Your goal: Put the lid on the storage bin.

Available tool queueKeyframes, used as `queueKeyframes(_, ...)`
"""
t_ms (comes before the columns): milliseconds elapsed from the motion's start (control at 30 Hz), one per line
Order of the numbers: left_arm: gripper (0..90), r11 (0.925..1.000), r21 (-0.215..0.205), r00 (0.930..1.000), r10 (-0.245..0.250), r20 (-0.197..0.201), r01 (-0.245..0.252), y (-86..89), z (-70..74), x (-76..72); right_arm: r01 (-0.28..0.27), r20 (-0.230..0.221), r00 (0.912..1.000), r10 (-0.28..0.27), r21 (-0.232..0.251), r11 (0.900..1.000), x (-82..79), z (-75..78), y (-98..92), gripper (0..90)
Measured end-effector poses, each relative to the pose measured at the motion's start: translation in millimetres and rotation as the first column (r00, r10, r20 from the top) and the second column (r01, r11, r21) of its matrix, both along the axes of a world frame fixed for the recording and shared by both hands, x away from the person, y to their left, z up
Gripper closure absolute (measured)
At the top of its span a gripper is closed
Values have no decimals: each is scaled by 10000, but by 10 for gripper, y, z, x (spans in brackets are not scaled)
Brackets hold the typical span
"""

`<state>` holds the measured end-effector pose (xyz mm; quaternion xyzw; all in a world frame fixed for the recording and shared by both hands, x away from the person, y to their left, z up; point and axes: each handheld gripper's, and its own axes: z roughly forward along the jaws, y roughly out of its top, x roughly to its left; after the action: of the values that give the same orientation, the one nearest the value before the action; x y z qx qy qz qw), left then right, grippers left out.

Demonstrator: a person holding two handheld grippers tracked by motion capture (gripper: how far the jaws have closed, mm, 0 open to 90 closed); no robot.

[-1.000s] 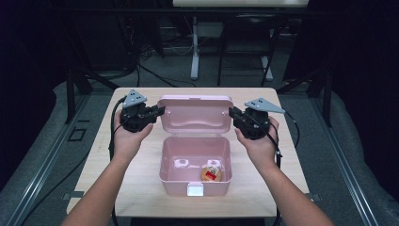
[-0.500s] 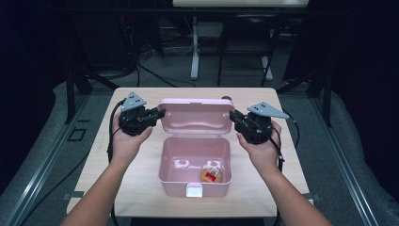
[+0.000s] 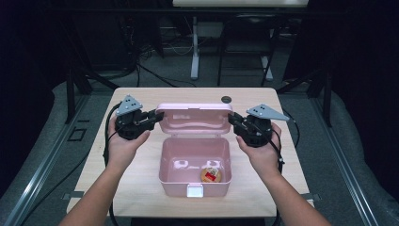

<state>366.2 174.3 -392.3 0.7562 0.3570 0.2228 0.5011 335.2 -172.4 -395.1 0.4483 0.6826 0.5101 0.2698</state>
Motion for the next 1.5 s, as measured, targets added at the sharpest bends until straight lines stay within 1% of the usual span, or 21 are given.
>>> queueKeyframes(233, 764, 9999, -138, 9999, 86, -98, -87, 22, 4, -55, -121, 30, 9999, 121, -29, 9999, -47, 3, -6, 800)
queueKeyframes(300, 776, 9999, 9, 9999, 142, 1, -142, 4, 9, -85, -103, 53, 9999, 103, -54, 9999, -56, -1, -7, 800)
queueKeyframes(333, 787, 9993, 323, 9996, 203, 186, -209, -15, 14, -114, -122, 25, 9999, 122, -24, 9999, -62, -3, -13, 800)
queueKeyframes(367, 791, 9993, 323, 9996, 203, 186, -209, -15, 14, -114, -122, 25, 9999, 122, -24, 9999, -62, -3, -13, 800)
queueKeyframes(400, 792, 9986, 451, 9993, 269, 273, -281, -31, 18, -125, -137, 40, 9999, 137, -79, 9999, -71, -5, -13, 798)
queueKeyframes(500, 794, 9985, 475, 9993, 251, 293, -264, -32, 24, -127, -134, 52, 9999, 135, -86, 9999, -79, -6, -15, 798)
queueKeyframes(533, 795, 9980, 578, 9992, 224, 338, -243, -30, 24, -129, -153, 43, 9999, 153, -35, 9999, -86, -7, -16, 798)
queueKeyframes(700, 798, 9979, 613, 9990, 173, 406, -198, -22, 17, -132, -149, 104, 9998, 149, -70, 9999, -114, -18, -13, 797)
queueKeyframes(900, 798, 9981, 597, 9991, 149, 385, -172, -23, 18, -121, -141, 96, 9999, 141, -37, 9999, -141, -32, -22, 797)
queueKeyframes(1100, 798, 9976, 691, 9986, 44, 518, -80, -36, 14, -120, -125, 95, 9999, 125, 22, 9999, -167, -40, -38, 797)
queueKeyframes(1167, 796, 9978, 658, 9988, -2, 491, -31, -35, 15, -117, -136, 81, 9999, 136, 44, 9999, -173, -41, -47, 797)
queueKeyframes(1200, 792, 9984, 572, 9993, -39, 384, 17, -32, 21, -122, -152, 76, 9999, 152, 76, 9999, -181, -44, -55, 797)
queueKeyframes(1267, 790, 9984, 564, 9994, -23, 356, 3, -31, 20, -133, -171, 67, 9998, 171, 66, 9998, -188, -45, -60, 796)
queueKeyframes(1367, 786, 9991, 428, 9996, -16, 297, 3, -24, 15, -141, -212, 73, 9997, 212, 80, 9997, -196, -48, -60, 797)
queueKeyframes(1500, 778, 9992, 401, 9997, -24, 233, 15, -17, 21, -180, -279, 13, 9996, 279, 69, 9996, -229, -51, -62, 796)
